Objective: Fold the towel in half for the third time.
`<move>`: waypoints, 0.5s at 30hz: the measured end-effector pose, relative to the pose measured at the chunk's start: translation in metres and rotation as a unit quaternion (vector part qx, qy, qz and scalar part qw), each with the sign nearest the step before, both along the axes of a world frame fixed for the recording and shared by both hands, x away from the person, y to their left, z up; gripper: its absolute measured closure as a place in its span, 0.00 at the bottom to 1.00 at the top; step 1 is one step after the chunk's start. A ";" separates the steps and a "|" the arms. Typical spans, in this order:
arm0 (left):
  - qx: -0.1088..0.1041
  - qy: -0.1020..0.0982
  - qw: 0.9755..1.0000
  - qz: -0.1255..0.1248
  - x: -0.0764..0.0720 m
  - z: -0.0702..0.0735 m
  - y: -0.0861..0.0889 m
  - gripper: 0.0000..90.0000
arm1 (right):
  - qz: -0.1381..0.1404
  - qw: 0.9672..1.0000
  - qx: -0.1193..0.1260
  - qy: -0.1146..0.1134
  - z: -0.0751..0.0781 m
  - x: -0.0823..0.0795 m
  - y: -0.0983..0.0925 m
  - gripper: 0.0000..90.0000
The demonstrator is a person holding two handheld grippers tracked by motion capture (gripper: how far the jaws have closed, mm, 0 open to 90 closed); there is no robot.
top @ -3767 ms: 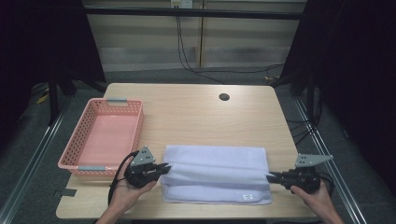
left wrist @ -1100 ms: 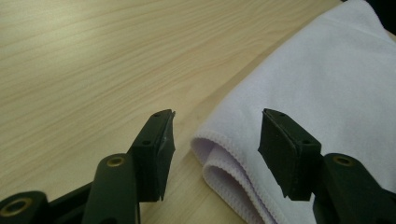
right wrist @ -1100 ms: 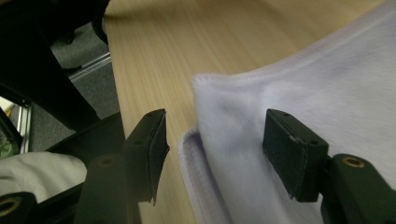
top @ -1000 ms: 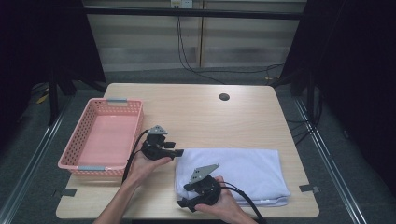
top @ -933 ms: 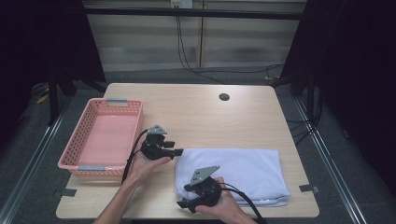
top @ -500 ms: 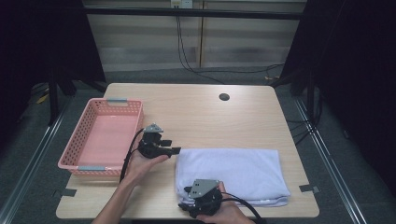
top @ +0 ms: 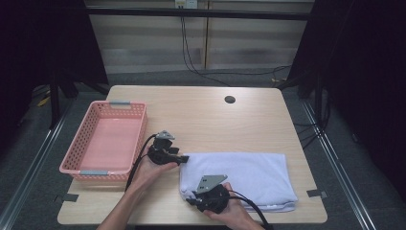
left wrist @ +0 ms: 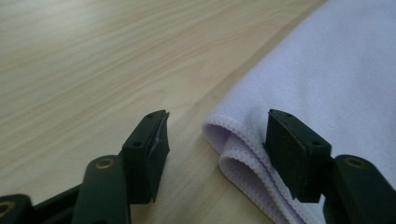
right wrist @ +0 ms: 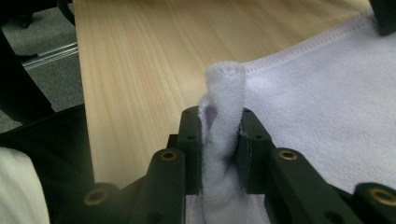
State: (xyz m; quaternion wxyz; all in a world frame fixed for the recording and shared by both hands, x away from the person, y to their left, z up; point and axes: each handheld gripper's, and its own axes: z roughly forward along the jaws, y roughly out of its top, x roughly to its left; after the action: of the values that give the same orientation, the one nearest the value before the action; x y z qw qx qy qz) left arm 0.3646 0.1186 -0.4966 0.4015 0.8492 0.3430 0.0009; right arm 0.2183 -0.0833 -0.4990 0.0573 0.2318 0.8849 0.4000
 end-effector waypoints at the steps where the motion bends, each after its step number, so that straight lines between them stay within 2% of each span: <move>1: 0.006 0.003 1.000 -0.001 -0.001 0.000 -0.001 0.45 | 0.000 1.000 0.001 0.002 0.000 0.000 0.000 0.84; 3: -0.001 0.017 1.000 -0.020 -0.001 -0.002 -0.001 0.55 | 0.004 1.000 0.002 0.003 0.000 0.001 -0.002 0.84; 5: 0.002 0.015 1.000 -0.020 -0.002 -0.002 -0.002 0.55 | 0.001 1.000 0.006 0.008 0.000 0.001 -0.002 0.85; 6: -0.005 0.026 0.999 -0.025 -0.002 -0.003 -0.002 0.57 | 0.000 1.000 0.006 0.011 0.000 0.001 -0.002 0.85; 8: -0.009 0.029 0.999 -0.029 -0.002 -0.004 -0.003 0.63 | 0.001 1.000 0.009 0.016 0.000 0.002 -0.002 0.85; 9: -0.010 0.035 0.998 -0.043 -0.003 -0.005 -0.004 0.74 | 0.000 1.000 0.010 0.017 0.000 0.003 -0.003 0.86; 10: -0.011 0.036 0.998 -0.045 -0.004 -0.005 -0.005 0.85 | -0.002 1.000 0.013 0.021 0.001 0.003 -0.003 0.87; 11: -0.018 0.041 0.998 -0.043 -0.004 -0.004 -0.005 0.90 | -0.004 1.000 0.013 0.022 0.001 0.003 -0.003 0.88; 12: -0.019 0.042 0.998 -0.045 -0.004 -0.003 -0.004 0.92 | -0.006 1.000 0.017 0.026 0.001 0.003 -0.003 0.88; 15: -0.047 0.042 0.998 -0.028 -0.004 0.004 -0.001 0.93 | -0.011 0.999 0.029 0.029 0.007 0.003 -0.006 0.90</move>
State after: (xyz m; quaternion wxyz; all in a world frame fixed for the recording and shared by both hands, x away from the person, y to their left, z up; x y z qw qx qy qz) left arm 0.3608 0.1178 -0.4930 0.4258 0.8380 0.3356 -0.0617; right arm 0.2218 -0.0890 -0.4917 0.0291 0.2543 0.8717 0.4180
